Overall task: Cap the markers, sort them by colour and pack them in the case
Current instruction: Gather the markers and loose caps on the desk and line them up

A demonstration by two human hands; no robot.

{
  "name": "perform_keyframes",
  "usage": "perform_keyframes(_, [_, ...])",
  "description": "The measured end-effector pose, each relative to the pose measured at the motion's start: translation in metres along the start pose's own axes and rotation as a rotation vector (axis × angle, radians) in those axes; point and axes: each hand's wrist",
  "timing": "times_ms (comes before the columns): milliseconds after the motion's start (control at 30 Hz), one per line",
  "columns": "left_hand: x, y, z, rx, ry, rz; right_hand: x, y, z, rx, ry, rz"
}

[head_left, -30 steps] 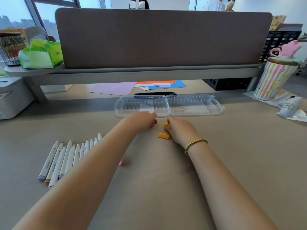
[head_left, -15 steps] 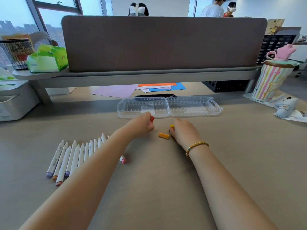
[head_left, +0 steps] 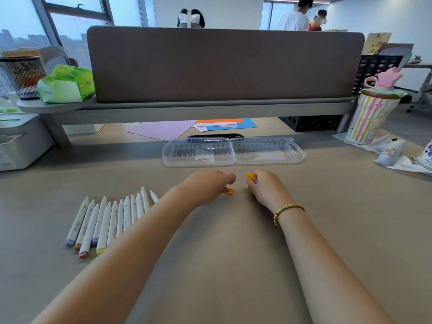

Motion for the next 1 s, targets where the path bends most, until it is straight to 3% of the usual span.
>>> perform_keyframes(200, [-0.005, 0.003, 0.002, -0.113, -0.026, 0.055, 0.012, -0.01, -0.005, 0.169, 0.098, 0.212])
perform_keyframes(367, [0.01, -0.001, 0.005, -0.104, -0.046, 0.178, 0.011, -0.011, -0.001, -0.013, 0.242, 0.177])
perform_keyframes(533, [0.018, -0.005, 0.008, -0.134, -0.104, 0.245, -0.009, -0.004, 0.002, -0.062, 0.199, -0.04])
perform_keyframes(767, [-0.001, -0.008, -0.001, -0.208, -0.223, 0.118, -0.034, -0.002, 0.006, -0.243, 0.118, -0.202])
perform_keyframes(1000, [-0.052, -0.017, -0.019, -0.025, -0.314, -0.206, -0.045, 0.013, -0.001, -0.157, 0.174, -0.257])
Point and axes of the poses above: each hand's wrist, its own z-axis towards the middle knuckle, its own y-axis out of the palm, x = y × z, and after that the axes turned 11 degrees about -y, right-handed
